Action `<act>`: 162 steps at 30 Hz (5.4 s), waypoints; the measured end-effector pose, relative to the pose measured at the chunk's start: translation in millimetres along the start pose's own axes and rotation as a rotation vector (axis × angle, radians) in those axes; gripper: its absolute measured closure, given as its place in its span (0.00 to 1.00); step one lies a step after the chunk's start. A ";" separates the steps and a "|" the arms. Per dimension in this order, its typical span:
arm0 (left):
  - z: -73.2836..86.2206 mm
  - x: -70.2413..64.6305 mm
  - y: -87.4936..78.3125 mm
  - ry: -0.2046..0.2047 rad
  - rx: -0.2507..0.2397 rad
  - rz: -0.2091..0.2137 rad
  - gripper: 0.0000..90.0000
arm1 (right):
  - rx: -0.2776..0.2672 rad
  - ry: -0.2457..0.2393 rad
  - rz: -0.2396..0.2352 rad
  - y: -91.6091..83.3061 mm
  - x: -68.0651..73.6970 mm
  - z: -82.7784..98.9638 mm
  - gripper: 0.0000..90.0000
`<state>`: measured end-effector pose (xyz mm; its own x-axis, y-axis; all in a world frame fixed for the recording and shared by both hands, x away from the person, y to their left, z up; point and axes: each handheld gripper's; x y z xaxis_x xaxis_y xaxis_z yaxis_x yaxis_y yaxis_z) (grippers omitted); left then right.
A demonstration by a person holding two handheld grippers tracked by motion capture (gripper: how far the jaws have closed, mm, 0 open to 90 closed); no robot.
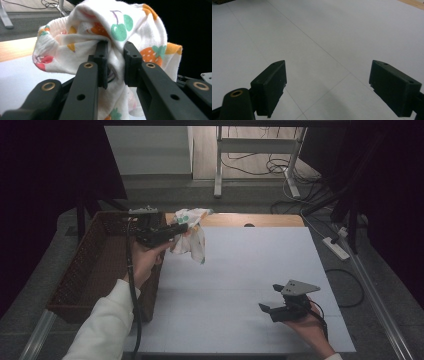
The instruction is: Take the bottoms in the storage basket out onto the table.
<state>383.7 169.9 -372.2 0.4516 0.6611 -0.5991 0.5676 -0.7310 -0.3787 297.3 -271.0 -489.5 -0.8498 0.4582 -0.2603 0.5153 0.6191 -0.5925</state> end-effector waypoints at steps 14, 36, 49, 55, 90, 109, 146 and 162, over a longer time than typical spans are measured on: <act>12.9 -3.3 9.0 0.004 0.021 0.018 0.86 | 0.001 -0.001 0.000 -0.4 -0.2 0.0 0.17; 39.8 -20.2 23.6 0.056 0.037 0.057 0.86 | -0.005 0.007 0.001 -0.2 0.5 0.2 0.17; 60.6 -22.4 26.5 0.077 0.029 0.067 0.86 | -0.007 0.016 -0.006 0.3 1.5 -0.1 0.17; 65.2 -25.8 32.5 0.078 0.035 0.057 0.86 | -0.028 0.013 -0.007 -2.2 1.1 -2.1 0.17; 90.6 -25.1 76.4 0.094 0.142 0.049 0.86 | -0.048 0.024 -0.027 -3.8 -0.2 -3.2 0.17; 115.2 -32.6 102.7 0.140 0.250 0.030 0.85 | -0.051 0.047 -0.002 -7.8 -6.0 1.6 0.17; 126.2 -52.7 108.4 0.305 0.293 -0.026 0.40 | -0.050 0.046 -0.006 -6.8 -6.5 1.7 0.17; 119.6 -34.3 89.4 0.228 0.276 -0.020 0.39 | -0.049 0.055 -0.015 -1.2 -8.5 -0.9 0.17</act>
<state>336.6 61.6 -469.9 0.6020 0.6736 -0.4287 0.3846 -0.7152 -0.5836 304.0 -275.1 -485.9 -0.8512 0.4816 -0.2087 0.5081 0.6560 -0.5581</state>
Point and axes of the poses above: each handheld gripper's, and its own axes: y roughly forward along the jaws, z roughly out of its underside, x roughly to its left, and after that the axes turned 15 degrees about -y, right-handed
